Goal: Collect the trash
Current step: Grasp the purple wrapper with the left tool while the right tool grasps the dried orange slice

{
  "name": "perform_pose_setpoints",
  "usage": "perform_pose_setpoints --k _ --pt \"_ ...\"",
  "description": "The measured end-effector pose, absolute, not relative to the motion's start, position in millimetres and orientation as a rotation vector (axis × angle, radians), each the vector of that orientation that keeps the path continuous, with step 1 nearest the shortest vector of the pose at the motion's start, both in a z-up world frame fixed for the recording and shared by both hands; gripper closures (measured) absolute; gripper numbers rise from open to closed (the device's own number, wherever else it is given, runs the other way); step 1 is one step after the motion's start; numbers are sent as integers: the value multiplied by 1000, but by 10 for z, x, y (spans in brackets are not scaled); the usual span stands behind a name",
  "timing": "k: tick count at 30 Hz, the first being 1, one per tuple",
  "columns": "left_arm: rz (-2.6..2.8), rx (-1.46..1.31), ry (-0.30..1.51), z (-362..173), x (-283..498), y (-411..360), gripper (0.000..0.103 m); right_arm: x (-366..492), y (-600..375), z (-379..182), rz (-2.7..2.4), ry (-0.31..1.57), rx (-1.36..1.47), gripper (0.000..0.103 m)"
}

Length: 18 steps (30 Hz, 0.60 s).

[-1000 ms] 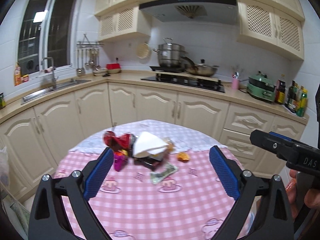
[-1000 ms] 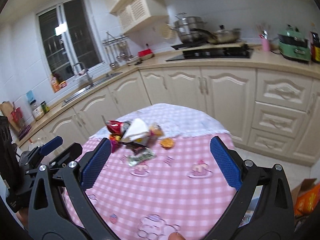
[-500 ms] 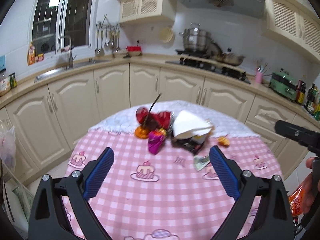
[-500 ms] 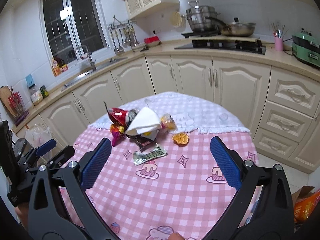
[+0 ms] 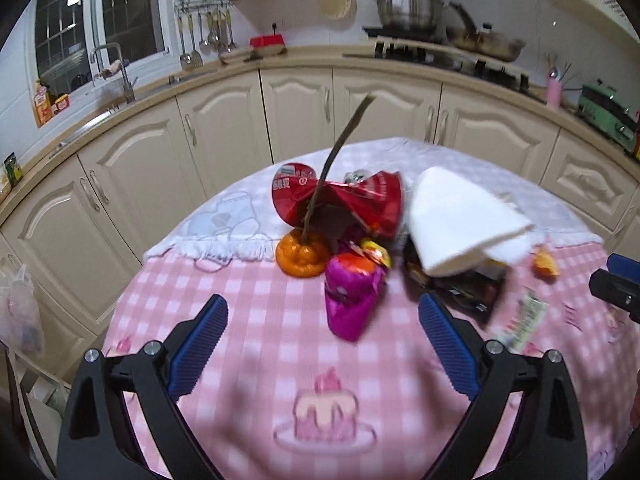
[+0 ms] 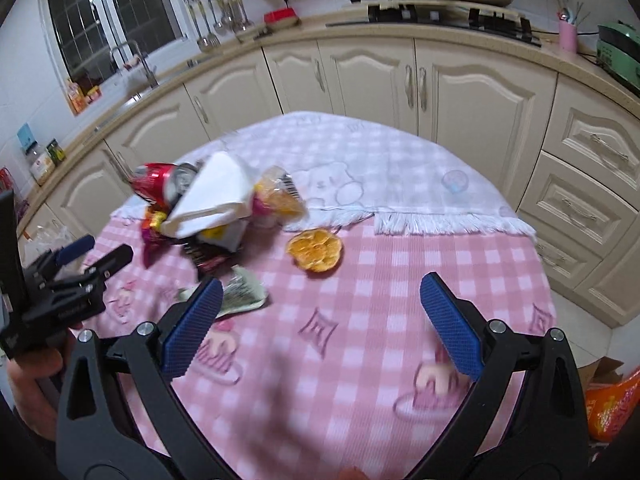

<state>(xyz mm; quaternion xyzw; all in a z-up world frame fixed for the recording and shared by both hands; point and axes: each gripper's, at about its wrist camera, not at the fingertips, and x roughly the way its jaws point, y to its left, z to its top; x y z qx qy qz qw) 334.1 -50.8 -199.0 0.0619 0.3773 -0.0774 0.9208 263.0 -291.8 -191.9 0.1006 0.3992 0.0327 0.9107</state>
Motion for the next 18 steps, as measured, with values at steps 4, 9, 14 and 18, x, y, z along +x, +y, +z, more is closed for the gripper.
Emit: perform_pose_setpoints --k 4,9,14,18 --pt "-185 124 830 -2141 3579 -557 9 2911 -2882 -2043 89 868 185 9" --pt "-216 73 867 -2200 3736 -546 11 3075 -2784 -2161 75 892 120 50" --pt "-270 12 892 -2232 3763 -508 66 2997 -2727 -2159 110 885 102 62" --pt "-301 -31 879 -2226 3641 -446 67 2858 -2745 -2112 119 865 132 62"
